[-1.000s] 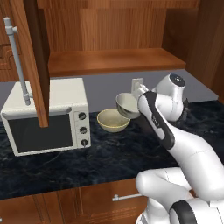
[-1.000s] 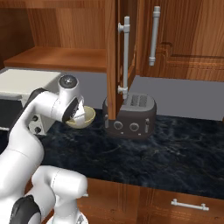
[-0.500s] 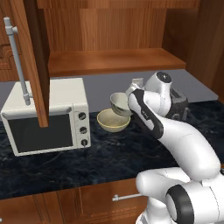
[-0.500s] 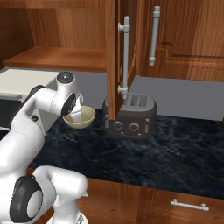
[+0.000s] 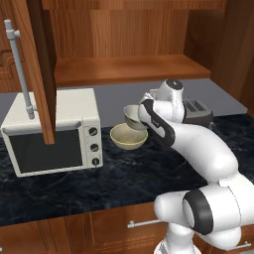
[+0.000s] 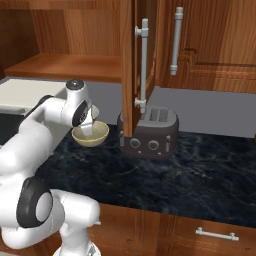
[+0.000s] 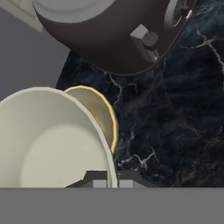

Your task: Pick up the bowls on the counter and stack them on top of one another in the open cabinet. Place the smaller bowl on top of the larger bowl.

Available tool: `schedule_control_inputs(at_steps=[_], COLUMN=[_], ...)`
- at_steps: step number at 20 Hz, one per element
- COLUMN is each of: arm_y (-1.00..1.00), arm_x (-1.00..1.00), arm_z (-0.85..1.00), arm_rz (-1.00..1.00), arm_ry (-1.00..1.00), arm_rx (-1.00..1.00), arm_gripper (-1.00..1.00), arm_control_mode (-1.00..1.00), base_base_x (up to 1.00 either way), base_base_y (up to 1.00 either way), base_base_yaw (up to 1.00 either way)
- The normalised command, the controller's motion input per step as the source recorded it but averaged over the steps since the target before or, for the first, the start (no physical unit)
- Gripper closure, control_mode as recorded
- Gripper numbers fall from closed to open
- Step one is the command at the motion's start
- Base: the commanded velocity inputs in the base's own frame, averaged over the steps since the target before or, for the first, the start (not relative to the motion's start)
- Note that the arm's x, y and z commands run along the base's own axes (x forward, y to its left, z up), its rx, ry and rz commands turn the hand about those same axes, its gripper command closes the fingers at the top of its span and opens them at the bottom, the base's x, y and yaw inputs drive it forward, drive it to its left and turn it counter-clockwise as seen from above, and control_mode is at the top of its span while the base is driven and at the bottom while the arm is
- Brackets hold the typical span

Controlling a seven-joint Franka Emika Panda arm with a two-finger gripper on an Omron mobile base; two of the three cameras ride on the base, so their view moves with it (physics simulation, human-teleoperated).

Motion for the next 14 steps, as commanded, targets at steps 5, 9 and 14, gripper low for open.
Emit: schedule_control_inputs(at_steps=[5, 9, 14], arm_y=[0.00, 0.00, 0.06], arm_x=[0.24, 0.15, 0.17], arm_z=[-0.19, -0.17, -0.12], arm_rz=[-0.10, -0.06, 0.00], arm_ry=[0.01, 0.00, 0.00], arm_rx=[0.00, 0.00, 0.00], arm_gripper=[1.00, 1.00, 1.00], arm_control_mode=[-1.00, -1.00, -1.00], base_base_x=[0.00, 0.00, 0.00], base_base_y=[0.00, 0.00, 0.00], base_base_yaw=[0.00, 0.00, 0.00])
